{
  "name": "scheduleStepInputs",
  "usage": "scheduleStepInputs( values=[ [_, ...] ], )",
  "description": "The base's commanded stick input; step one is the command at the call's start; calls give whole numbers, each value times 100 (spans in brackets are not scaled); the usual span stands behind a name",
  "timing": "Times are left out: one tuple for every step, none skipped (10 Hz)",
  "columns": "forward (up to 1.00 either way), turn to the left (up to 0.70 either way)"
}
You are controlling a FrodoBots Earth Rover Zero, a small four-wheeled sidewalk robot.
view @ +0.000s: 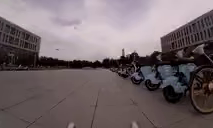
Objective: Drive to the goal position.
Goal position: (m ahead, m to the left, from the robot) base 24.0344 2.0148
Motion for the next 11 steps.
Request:
scheduleStepInputs(
  values=[
    [70, 0],
    [70, 0],
    [70, 0],
    [70, 0],
    [70, 0],
    [70, 0],
    [70, 0],
    [70, 0],
    [70, 0],
    [70, 0],
    [70, 0]
  ],
)
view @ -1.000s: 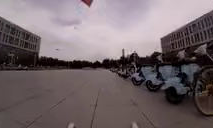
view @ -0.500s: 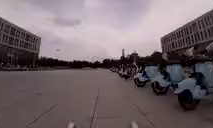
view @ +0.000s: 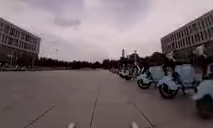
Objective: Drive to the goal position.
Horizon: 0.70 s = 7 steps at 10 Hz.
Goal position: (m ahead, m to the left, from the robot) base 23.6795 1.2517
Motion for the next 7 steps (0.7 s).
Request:
scheduleStepInputs(
  values=[
    [70, 0],
    [70, 0],
    [70, 0],
    [70, 0],
    [70, 0],
    [70, 0],
    [70, 0]
  ],
)
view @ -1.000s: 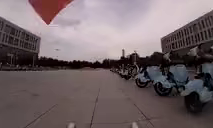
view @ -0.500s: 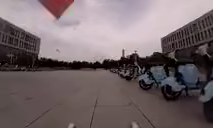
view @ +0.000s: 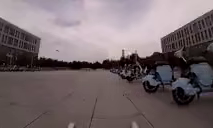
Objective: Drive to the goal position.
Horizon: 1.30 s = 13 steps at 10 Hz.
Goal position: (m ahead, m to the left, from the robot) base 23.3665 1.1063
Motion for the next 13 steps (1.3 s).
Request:
scheduleStepInputs(
  values=[
    [70, 0],
    [70, 0],
    [70, 0],
    [70, 0],
    [70, 0],
    [70, 0],
    [70, 0],
    [70, 0],
    [70, 0],
    [70, 0],
    [70, 0],
    [70, 0],
    [70, 0]
  ],
)
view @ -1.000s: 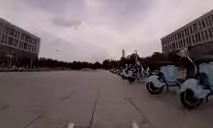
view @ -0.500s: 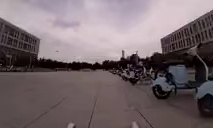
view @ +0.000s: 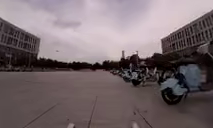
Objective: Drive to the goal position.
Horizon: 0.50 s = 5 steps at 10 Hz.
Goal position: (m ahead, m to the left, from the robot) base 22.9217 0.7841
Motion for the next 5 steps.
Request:
scheduleStepInputs(
  values=[
    [70, 0],
    [70, 0],
    [70, 0],
    [70, 0],
    [70, 0]
  ],
)
